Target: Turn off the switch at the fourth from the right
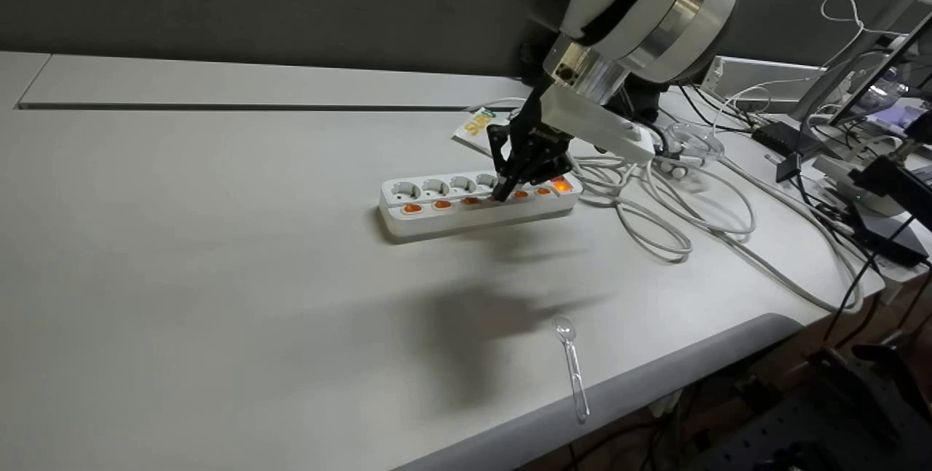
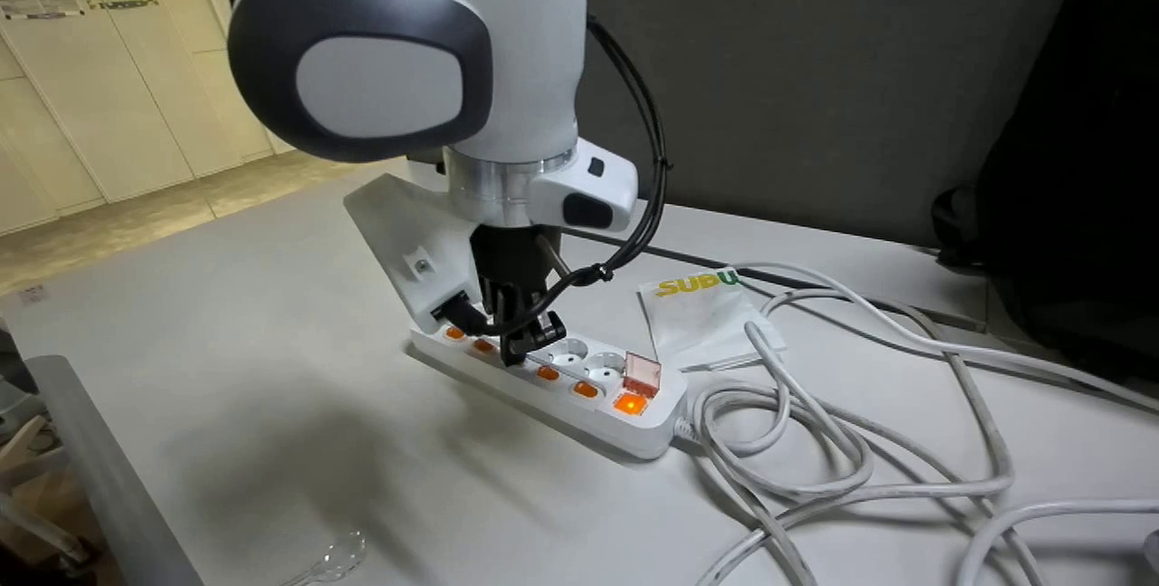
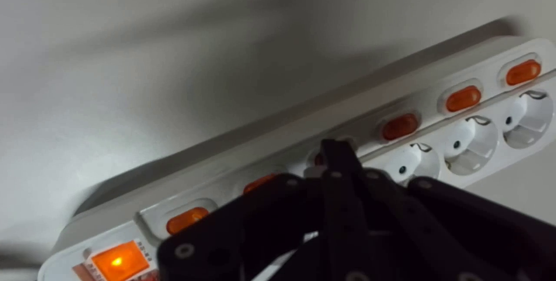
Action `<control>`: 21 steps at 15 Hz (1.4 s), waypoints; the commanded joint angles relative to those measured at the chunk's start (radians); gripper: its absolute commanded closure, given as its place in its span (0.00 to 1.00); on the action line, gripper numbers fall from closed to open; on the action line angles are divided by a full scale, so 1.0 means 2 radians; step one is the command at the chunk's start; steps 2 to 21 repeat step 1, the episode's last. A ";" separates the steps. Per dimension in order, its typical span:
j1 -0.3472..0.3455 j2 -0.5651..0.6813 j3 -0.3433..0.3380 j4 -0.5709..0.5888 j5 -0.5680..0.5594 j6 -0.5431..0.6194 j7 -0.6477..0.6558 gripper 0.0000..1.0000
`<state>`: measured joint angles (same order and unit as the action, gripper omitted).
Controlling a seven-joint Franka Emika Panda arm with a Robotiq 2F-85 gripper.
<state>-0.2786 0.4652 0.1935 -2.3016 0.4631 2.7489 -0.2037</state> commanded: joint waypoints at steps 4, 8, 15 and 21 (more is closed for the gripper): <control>-0.039 0.035 0.034 0.018 0.057 -0.032 -0.059 1.00; -0.039 0.035 0.034 0.018 0.057 -0.032 -0.059 1.00; -0.039 0.035 0.034 0.018 0.057 -0.032 -0.059 1.00; -0.039 0.035 0.034 0.018 0.057 -0.032 -0.059 1.00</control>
